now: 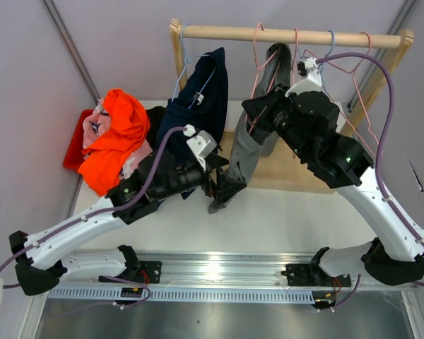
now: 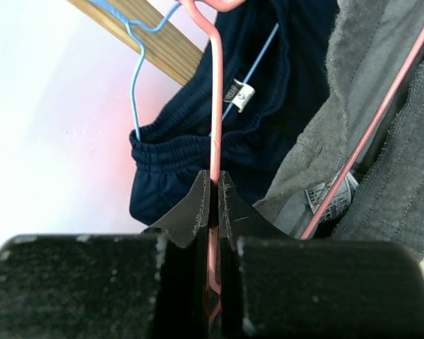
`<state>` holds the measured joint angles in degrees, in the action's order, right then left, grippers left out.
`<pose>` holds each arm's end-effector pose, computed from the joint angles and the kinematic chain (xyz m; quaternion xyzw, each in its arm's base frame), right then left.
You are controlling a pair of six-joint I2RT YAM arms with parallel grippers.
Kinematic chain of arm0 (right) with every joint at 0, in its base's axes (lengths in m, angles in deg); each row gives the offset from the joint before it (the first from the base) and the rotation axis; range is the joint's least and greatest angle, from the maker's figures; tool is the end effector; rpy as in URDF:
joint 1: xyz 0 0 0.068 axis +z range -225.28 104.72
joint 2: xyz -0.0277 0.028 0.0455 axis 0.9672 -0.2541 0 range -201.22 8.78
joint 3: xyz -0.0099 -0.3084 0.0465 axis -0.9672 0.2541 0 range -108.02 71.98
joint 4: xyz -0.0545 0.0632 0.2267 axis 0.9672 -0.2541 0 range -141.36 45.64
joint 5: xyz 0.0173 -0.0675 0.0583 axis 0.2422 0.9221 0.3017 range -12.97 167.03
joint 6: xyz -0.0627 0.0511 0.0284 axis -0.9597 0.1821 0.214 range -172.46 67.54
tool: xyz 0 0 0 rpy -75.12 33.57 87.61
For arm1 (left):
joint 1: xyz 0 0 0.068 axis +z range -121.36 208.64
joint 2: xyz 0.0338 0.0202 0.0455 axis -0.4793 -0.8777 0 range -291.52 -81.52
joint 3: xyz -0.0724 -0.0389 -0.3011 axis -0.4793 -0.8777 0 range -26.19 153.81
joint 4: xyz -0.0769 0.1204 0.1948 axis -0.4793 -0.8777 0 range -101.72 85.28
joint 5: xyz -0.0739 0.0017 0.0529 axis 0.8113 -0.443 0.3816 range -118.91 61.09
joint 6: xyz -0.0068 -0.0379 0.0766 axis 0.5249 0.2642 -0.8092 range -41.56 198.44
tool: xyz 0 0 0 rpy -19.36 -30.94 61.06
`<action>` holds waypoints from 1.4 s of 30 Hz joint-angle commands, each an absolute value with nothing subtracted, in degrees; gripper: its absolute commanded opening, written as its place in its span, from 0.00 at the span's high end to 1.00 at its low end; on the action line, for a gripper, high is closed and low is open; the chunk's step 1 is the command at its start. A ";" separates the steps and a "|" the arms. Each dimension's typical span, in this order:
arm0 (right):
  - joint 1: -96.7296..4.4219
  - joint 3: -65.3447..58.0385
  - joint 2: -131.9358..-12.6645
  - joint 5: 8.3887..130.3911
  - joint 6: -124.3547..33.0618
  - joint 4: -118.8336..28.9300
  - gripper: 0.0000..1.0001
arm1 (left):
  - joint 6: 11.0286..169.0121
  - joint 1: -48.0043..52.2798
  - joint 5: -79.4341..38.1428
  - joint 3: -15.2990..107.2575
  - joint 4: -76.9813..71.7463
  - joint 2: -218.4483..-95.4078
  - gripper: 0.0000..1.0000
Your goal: Remove the shorts from the hanger
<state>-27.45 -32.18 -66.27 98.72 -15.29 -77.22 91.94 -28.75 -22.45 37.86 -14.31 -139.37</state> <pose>0.1896 0.1677 0.5593 0.0615 0.7257 0.3524 0.5877 0.1128 -0.1921 0.4463 0.3074 0.6595 -0.4305 0.5341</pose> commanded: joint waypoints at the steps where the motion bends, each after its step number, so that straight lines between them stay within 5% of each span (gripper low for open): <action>1: -27.20 -34.81 -62.85 100.58 -14.23 -74.23 1.00 | 91.28 -30.33 -25.83 38.41 -5.87 -141.71 0.01; 10: -27.20 -31.47 -58.55 99.88 -12.91 -74.68 1.00 | 91.10 -30.78 -32.60 37.71 -1.12 -147.35 0.06; 13: -27.20 -31.03 -58.28 100.15 -13.17 -74.85 1.00 | 91.62 -30.86 -32.77 36.92 0.46 -147.35 0.57; 14: -27.12 -30.85 -58.19 100.15 -13.17 -74.77 1.00 | 91.71 -31.04 -33.04 36.48 0.73 -147.18 0.88; 15: -27.38 -30.50 -58.19 100.23 -13.26 -74.33 1.00 | 91.80 -31.30 -33.65 35.78 0.64 -146.65 1.00; 21: -30.01 -30.41 -58.72 98.30 -13.17 -73.80 1.00 | 90.75 -38.67 -41.37 32.01 -3.22 -140.95 1.00; 30: -35.81 -31.46 -58.63 94.00 -12.47 -74.41 1.00 | 97.76 -63.27 -61.85 18.29 -8.59 -129.34 1.00; 42: -37.75 -30.59 -55.74 88.29 -8.61 -78.54 1.00 | 96.38 -62.10 -69.87 24.42 -8.85 -142.14 1.00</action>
<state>-37.59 -29.27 -59.18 88.28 -9.41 -83.78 96.88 -65.45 -67.30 17.75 -10.44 -138.86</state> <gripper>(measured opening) 0.035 0.025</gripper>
